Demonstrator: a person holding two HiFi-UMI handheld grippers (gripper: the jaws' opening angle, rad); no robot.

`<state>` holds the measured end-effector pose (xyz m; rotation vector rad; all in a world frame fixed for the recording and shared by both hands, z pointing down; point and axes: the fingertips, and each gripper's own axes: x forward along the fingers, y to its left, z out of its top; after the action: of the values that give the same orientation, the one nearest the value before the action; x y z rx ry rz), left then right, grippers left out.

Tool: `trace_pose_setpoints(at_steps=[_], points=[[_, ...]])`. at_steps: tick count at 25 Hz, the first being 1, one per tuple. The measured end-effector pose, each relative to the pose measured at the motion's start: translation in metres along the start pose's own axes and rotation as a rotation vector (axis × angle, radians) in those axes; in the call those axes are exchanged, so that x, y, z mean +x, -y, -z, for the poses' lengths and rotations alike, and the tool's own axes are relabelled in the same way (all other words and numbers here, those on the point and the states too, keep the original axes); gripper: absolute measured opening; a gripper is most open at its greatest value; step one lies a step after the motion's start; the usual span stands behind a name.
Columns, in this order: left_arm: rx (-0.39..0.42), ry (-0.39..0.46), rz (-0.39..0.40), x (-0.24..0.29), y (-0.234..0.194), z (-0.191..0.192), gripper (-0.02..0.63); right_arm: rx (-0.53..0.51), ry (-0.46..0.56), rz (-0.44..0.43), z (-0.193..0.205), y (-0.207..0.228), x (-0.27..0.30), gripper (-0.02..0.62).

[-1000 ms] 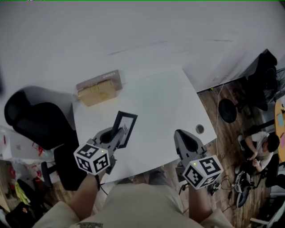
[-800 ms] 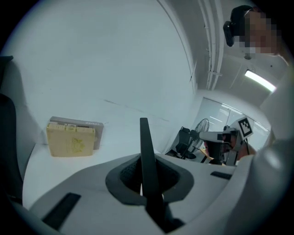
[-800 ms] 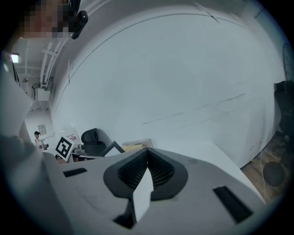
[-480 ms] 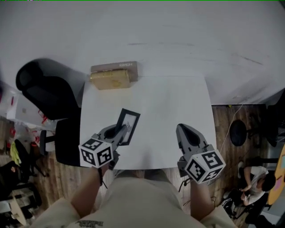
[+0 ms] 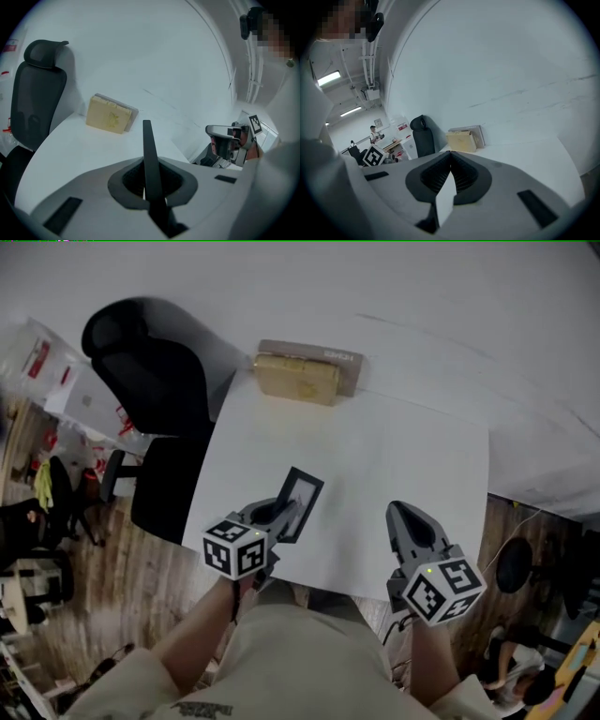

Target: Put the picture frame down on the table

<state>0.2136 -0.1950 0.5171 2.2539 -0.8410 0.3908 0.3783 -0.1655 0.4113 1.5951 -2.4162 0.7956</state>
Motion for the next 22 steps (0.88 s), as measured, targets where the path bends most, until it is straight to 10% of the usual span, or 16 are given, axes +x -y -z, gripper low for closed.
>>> trace_pose_setpoints(at_steps=[22], points=[[-0.205, -0.130, 0.007, 0.017, -0.082, 0.101, 0.043, 0.019, -0.256, -0.084, 0.081, -0.044, 0.091, 0.025]])
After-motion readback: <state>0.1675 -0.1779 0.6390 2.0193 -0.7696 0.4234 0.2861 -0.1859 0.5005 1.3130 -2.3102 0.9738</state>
